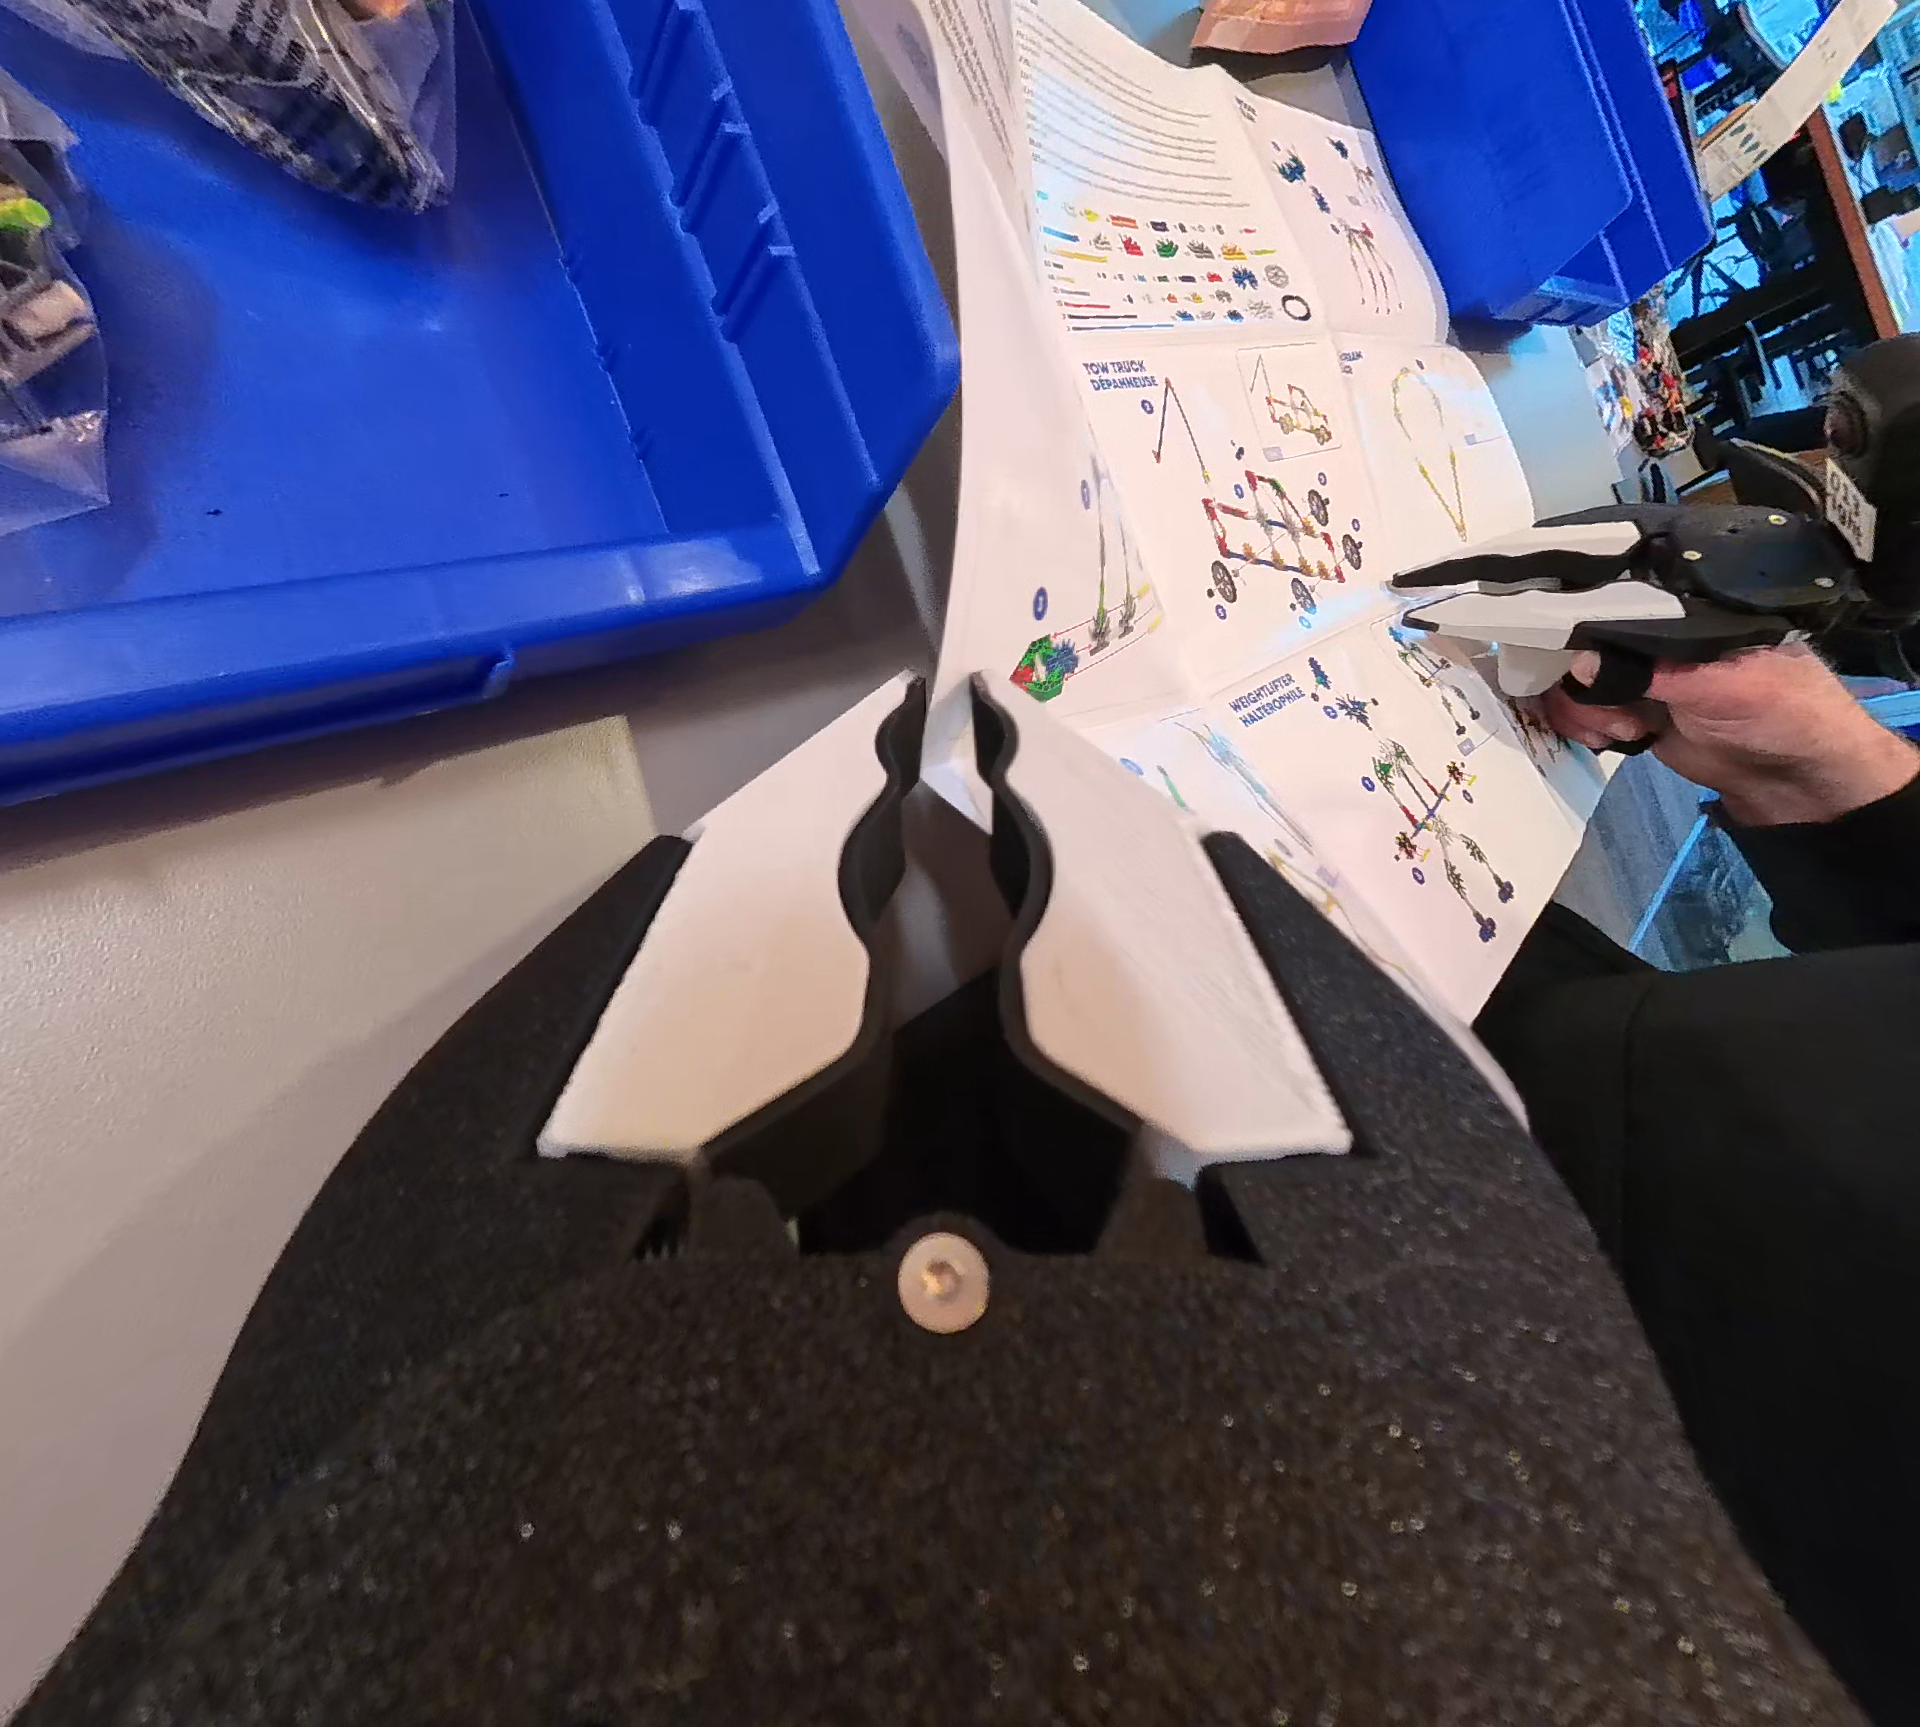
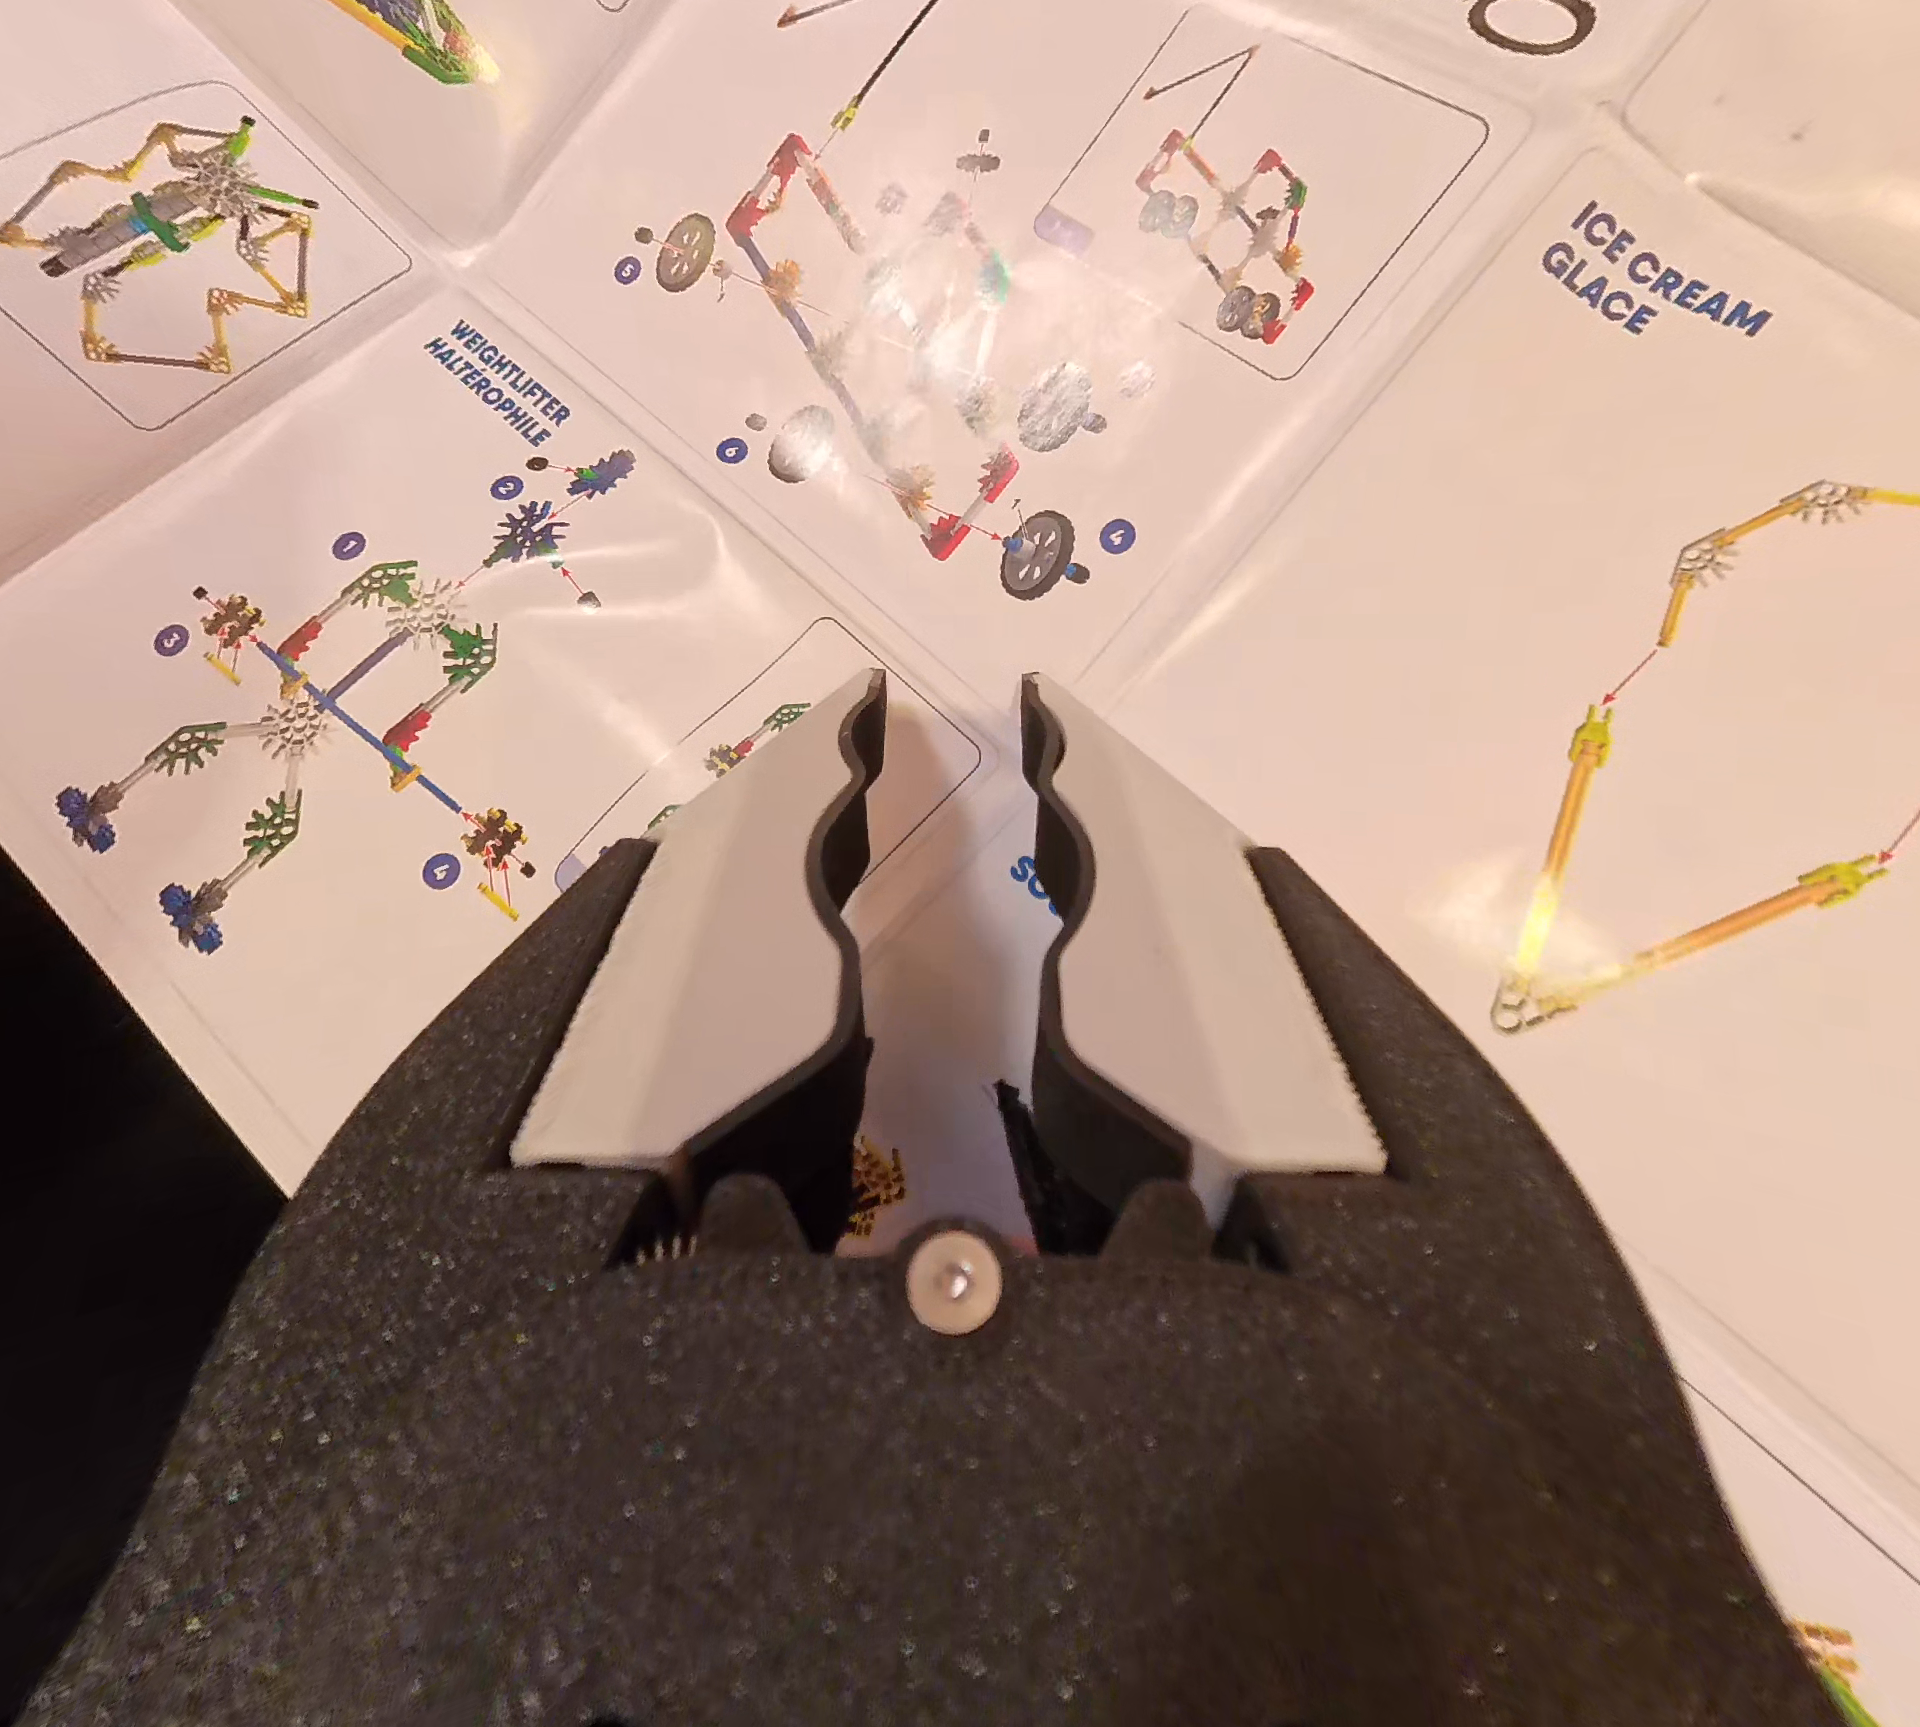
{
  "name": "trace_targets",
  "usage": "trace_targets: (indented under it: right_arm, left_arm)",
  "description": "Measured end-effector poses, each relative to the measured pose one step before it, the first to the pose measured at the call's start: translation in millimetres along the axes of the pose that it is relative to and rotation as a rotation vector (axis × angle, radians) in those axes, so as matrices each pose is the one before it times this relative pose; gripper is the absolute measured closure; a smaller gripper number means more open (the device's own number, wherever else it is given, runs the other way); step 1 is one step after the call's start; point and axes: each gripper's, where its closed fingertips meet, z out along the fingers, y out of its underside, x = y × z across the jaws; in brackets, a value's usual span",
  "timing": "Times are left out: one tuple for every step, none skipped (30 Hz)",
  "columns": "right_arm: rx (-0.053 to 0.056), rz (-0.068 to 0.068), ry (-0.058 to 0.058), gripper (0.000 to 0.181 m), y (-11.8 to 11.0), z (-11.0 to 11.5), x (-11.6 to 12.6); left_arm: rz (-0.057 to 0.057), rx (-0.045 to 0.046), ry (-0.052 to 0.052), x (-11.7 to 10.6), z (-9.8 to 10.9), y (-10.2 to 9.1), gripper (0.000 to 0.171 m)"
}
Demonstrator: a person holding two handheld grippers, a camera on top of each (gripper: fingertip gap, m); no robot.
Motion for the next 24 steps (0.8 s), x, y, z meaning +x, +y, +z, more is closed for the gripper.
trace_targets:
  right_arm:
    - [0.0024,0.0012,-0.0036,0.158,-0.37,-0.17,-0.28]
    - [0.002,0.0013,-0.003,0.158,-0.25,-0.13,-0.17]
    - [0.0012,0.002,-0.0024,0.158,-0.07,-0.11,-0.12]
    - [0.0017,0.0026,-0.0023,0.158,-0.14,-0.11,-0.05]
    - [0.0022,0.0029,-0.002,0.158,-0.28,-0.15,-0.06]
    - [0.0012,0.0027,-0.0019,0.158,-0.08,-0.14,0.0]
    - [0.0004,0.0017,-0.0014,0.158,0.01,0.0,0.0]
    - [0.0005,0.0009,-0.0008,0.158,-0.05,-0.13,-0.12]
    - [0.0008,0.0011,-0.0007,0.158,-0.11,-0.01,0.01]
    - [0.0009,0.0015,-0.0011,0.158,-0.06,0.07,-0.05]
    - [0.0006,0.0013,-0.0015,0.158,-0.02,0.01,0.0]
    - [0.0002,0.0011,-0.0016,0.158,-0.03,-0.05,-0.11]
    - [0.0001,0.0011,-0.0015,0.158,0.05,0.01,-0.07]
    - [0.0005,0.0009,-0.0011,0.158,0.01,-0.09,-0.06]
    - [0.0007,0.0004,-0.0006,0.158,-0.1,0.01,-0.02]
    - [0.0,-0.0001,-0.0003,0.158,0.0,0.03,-0.13]
    - [-0.0006,-0.0003,-0.0001,0.158,0.06,0.13,-0.03]
    - [0.0,-0.0004,0.0003,0.158,0.0,0.04,-0.03]
    - [0.001,-0.0003,0.0004,0.158,-0.12,-0.03,-0.06]
    - [0.001,-0.0003,0.0002,0.158,-0.04,-0.08,-0.11]
    - [0.0005,-0.0003,0.0001,0.158,0.01,0.01,-0.09]
    - [0.0006,0.0,-0.0002,0.158,-0.01,-0.02,-0.05]
    - [0.0013,0.0007,-0.0006,0.158,-0.16,-0.11,0.01]
    - [0.0017,0.0014,-0.0013,0.158,-0.22,-0.12,-0.04]
  left_arm:
    - [-0.0014,0.0028,0.0022,0.19,-0.22,-0.53,0.165]
    - [-0.002,0.0021,0.0007,-0.01,-0.08,-0.64,0.162]
    - [-0.0017,0.00432,0.0031,0.33,-0.07,-1.28,0.158]
    - [-0.0023,0.00518,0.004,0.38,-0.13,-1.58,0.156]
    - [-0.0022,0.00476,0.0018,0.02,-0.14,-1.9,0.153]
    - [-0.0011,0.00352,0.0003,-0.14,0.12,-1.92,0.149]
    - [0.0017,0.00202,0.0022,0.31,0.23,-1.88,0.146]
    - [0.0044,0.00213,0.0041,0.84,0.16,-2.06,0.144]
    - [0.0045,0.00242,0.0019,0.54,0.22,-2.26,0.142]
    - [0.0044,-0.00022,0.0012,0.29,0.48,-1.94,0.14]
    - [0.0059,-0.00145,0.0014,0.17,0.63,-1.84,0.138]
    - [0.0063,-0.00002,0.0014,0.25,0.66,-2.04,0.136]
    - [0.0051,0.00003,0.001,0.07,0.92,-1.96,0.136]
    - [0.0055,0.00172,0.0009,0.12,1.21,-2.26,0.136]
    - [0.0056,-0.00105,0.0023,0.35,1.6,-1.83,0.136]
    - [0.0066,-0.00123,0.0015,0.34,1.78,-1.97,0.136]
    - [0.0072,-0.0006,0.0014,0.49,1.92,-2.12,0.136]
    - [0.0079,-0.0056,0.0019,0.7,2.13,-1.26,0.136]
    - [0.0078,-0.00877,-0.0027,0.07,1.84,-0.61,0.136]
    - [0.0087,-0.00559,-0.0044,-0.37,1.35,-0.61,0.138]
    - [0.0029,-0.00369,-0.0005,0.07,0.98,-0.41,0.138]
    - [0.002,-0.00289,0.0009,0.09,0.58,-0.18,0.138]
    - [0.0018,-0.00179,-0.0026,-0.36,0.11,-0.16,0.139]
    - [0.0011,-0.00233,-0.0045,-0.61,-0.14,0.22,0.141]
